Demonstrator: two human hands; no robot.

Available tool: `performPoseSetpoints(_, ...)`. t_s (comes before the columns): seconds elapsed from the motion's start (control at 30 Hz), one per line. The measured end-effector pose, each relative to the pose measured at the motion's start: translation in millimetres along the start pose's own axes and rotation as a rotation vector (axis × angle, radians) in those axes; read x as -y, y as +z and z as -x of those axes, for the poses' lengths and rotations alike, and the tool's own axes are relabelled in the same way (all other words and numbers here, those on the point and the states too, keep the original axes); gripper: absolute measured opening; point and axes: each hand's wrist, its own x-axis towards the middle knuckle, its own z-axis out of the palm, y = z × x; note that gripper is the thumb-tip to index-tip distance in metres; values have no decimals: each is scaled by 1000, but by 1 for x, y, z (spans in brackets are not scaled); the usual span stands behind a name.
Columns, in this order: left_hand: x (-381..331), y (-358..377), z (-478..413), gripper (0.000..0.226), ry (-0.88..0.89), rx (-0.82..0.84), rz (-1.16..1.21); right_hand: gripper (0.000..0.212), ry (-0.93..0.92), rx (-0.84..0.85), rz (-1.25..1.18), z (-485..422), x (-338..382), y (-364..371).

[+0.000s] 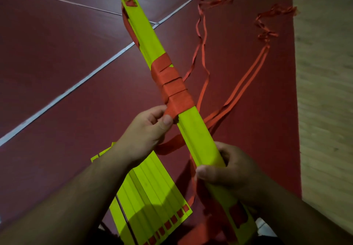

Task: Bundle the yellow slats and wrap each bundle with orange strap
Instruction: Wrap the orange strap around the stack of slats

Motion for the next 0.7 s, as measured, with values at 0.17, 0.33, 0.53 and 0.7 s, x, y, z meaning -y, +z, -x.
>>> performPoseSetpoints(0.17,7,6,2,81,-143,118,197,29,48,231,-253,5,-1,1)
performPoseSetpoints(0.33,1,14,12,81,-140,250,424,57,195,489,-413,3,-5,-8)
performPoseSetpoints(0.53,-1,14,2,38,-180,-303,121,53,155,-47,164,-13,-2,-16)
performPoseSetpoints(0.7,3,26,3,55,-189,-512,-58,69,67,-235,745,-9,-16,13)
